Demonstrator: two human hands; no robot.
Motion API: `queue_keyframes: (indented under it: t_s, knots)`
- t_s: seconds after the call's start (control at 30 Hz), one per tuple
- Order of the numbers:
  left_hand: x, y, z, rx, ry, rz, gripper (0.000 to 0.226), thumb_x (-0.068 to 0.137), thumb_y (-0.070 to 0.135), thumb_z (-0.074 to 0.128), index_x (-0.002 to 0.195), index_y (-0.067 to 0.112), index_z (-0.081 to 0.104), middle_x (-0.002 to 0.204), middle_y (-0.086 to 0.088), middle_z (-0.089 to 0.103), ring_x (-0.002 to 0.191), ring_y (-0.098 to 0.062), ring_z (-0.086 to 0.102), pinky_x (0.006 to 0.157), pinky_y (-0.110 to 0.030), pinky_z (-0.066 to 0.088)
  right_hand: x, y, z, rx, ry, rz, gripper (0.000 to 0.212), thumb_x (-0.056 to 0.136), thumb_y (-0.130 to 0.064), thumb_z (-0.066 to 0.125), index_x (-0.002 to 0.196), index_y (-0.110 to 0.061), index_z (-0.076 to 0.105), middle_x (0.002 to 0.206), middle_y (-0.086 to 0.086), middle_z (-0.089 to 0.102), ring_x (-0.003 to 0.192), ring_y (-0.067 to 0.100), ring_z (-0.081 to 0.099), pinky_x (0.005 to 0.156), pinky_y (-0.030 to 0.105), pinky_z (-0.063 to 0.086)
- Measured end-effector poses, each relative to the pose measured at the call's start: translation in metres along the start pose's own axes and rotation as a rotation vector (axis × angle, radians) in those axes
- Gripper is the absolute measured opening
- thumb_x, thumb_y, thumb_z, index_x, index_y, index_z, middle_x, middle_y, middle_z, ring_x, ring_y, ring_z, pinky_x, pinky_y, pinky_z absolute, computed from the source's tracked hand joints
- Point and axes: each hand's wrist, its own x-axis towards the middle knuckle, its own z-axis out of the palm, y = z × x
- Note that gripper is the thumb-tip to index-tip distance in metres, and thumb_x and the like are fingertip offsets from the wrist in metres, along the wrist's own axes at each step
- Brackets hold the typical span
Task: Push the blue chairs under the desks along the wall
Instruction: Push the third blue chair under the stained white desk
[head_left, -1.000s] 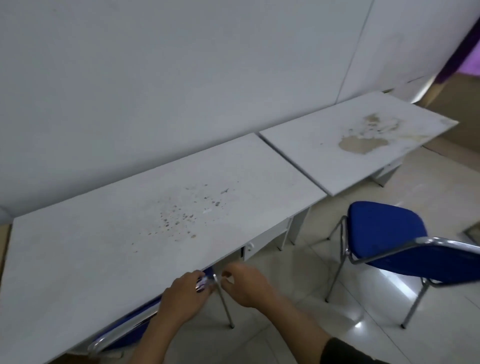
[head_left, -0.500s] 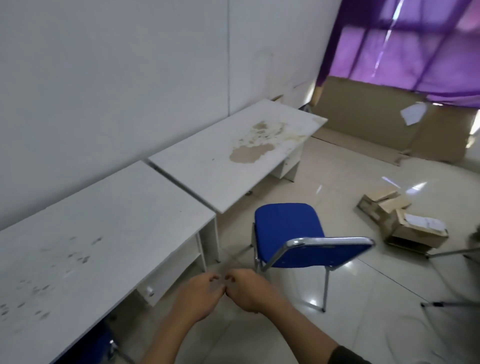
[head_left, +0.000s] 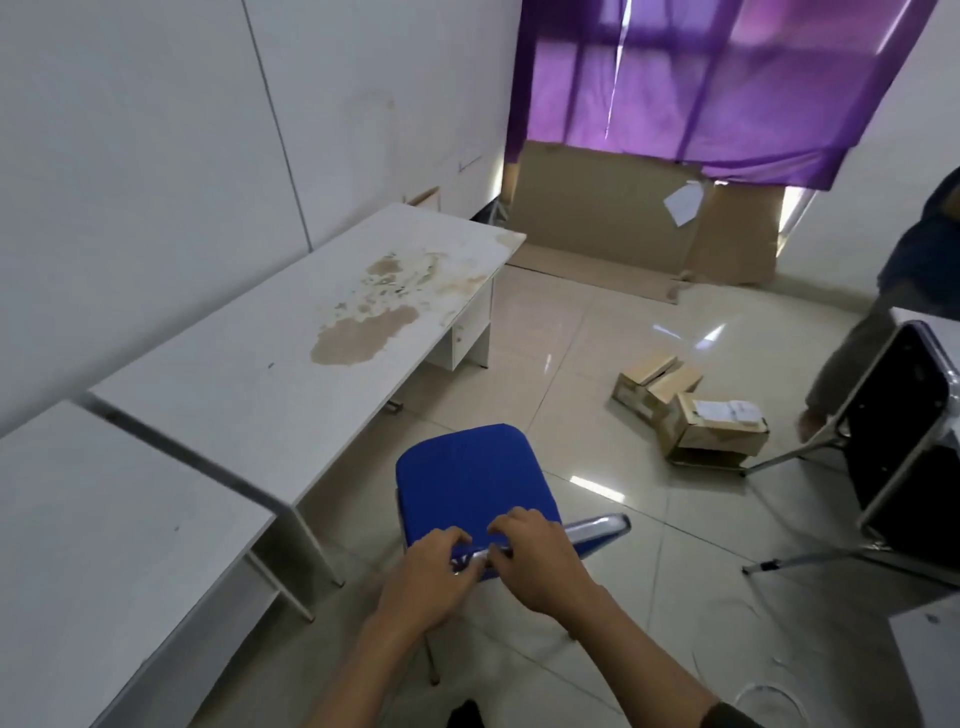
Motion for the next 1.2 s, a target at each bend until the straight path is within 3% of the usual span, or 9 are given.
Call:
queue_keyframes:
  t_s: [0.07, 0.17, 0.23, 0.33, 0.43, 0.63, 0.83, 1.1, 1.2]
  knots:
    - [0.023, 0.017, 0.003, 0.029, -0.032, 0.021, 0.053, 0.096, 0.066, 0.06, 0.136, 0.031, 0.061, 0.132, 0.013, 0.061, 0.118, -0.009, 0.061, 0.099, -0.03, 0.052, 0.009, 0.029, -0.007, -0.036, -0.033, 0.046, 0.028, 0.104, -0.043, 0.051, 0.121, -0.026, 0.065, 0.116, -0.006, 0.064, 0.105, 0.015, 0.056, 0.101, 0.038, 0.044]
    - [0.056, 0.037, 0.015, 0.09, -0.167, 0.023, 0.065, 0.093, 0.075, 0.057, 0.143, 0.033, 0.058, 0.142, 0.012, 0.059, 0.128, -0.009, 0.056, 0.105, -0.031, 0.047, 0.021, 0.074, -0.011, -0.093, -0.072, 0.085, 0.036, 0.103, -0.058, 0.042, 0.091, -0.03, 0.063, 0.089, -0.01, 0.063, 0.082, 0.009, 0.056, 0.097, 0.037, 0.043]
    - [0.062, 0.042, 0.019, 0.118, -0.278, 0.017, 0.071, 0.091, 0.08, 0.054, 0.145, 0.034, 0.057, 0.145, 0.011, 0.058, 0.13, -0.01, 0.055, 0.105, -0.032, 0.047, 0.018, 0.089, -0.015, -0.107, -0.068, 0.101, 0.044, 0.1, -0.063, 0.038, 0.082, -0.029, 0.06, 0.078, -0.01, 0.059, 0.074, 0.011, 0.055, 0.091, 0.034, 0.042]
    - [0.087, 0.044, 0.026, 0.125, -0.426, -0.038, 0.084, 0.084, 0.091, 0.048, 0.147, 0.035, 0.055, 0.145, 0.009, 0.059, 0.125, -0.012, 0.058, 0.108, -0.04, 0.05, 0.036, 0.115, -0.019, -0.123, -0.035, 0.108, 0.046, 0.095, -0.065, 0.036, 0.078, -0.029, 0.059, 0.071, -0.009, 0.058, 0.067, 0.01, 0.054, 0.072, 0.028, 0.042]
    - [0.099, 0.041, 0.031, 0.049, -0.505, -0.113, 0.105, 0.07, 0.104, 0.043, 0.149, 0.037, 0.053, 0.147, 0.007, 0.059, 0.123, -0.014, 0.059, 0.11, -0.046, 0.051, 0.047, 0.126, -0.017, -0.118, 0.001, 0.071, 0.04, 0.089, -0.063, 0.045, 0.072, -0.029, 0.059, 0.063, -0.01, 0.057, 0.057, 0.009, 0.051, 0.053, 0.018, 0.032]
    - [0.115, 0.045, 0.03, -0.01, -0.421, -0.224, 0.119, 0.057, 0.113, 0.039, 0.15, 0.039, 0.053, 0.152, 0.01, 0.058, 0.131, -0.016, 0.058, 0.114, -0.046, 0.048, 0.078, 0.145, -0.017, -0.132, 0.033, -0.069, 0.035, 0.087, -0.06, 0.053, 0.069, -0.031, 0.057, 0.06, -0.013, 0.055, 0.052, 0.008, 0.05, 0.047, 0.018, 0.036]
    - [0.141, 0.073, 0.031, -0.101, -0.333, -0.384, 0.118, 0.05, 0.114, 0.044, 0.143, 0.043, 0.057, 0.144, 0.011, 0.061, 0.125, -0.015, 0.059, 0.111, -0.043, 0.049, 0.125, 0.167, -0.039, -0.152, -0.009, -0.234, 0.036, 0.088, -0.06, 0.047, 0.068, -0.031, 0.055, 0.061, -0.011, 0.056, 0.054, 0.008, 0.05, 0.047, 0.017, 0.026]
    - [0.176, 0.111, 0.045, -0.265, -0.211, -0.521, 0.106, 0.057, 0.103, 0.062, 0.139, 0.037, 0.062, 0.137, 0.009, 0.061, 0.122, -0.012, 0.059, 0.111, -0.037, 0.049, 0.178, 0.209, -0.063, -0.119, -0.108, -0.389, 0.043, 0.091, -0.062, 0.039, 0.078, -0.029, 0.061, 0.072, -0.012, 0.061, 0.065, 0.013, 0.057, 0.058, 0.024, 0.049]
    - [0.19, 0.124, 0.05, -0.291, -0.158, -0.556, 0.105, 0.058, 0.102, 0.063, 0.14, 0.036, 0.063, 0.138, 0.01, 0.06, 0.119, -0.011, 0.058, 0.105, -0.033, 0.049, 0.196, 0.223, -0.071, -0.116, -0.114, -0.472, 0.043, 0.091, -0.061, 0.039, 0.074, -0.029, 0.061, 0.068, -0.012, 0.06, 0.06, 0.01, 0.054, 0.051, 0.021, 0.04]
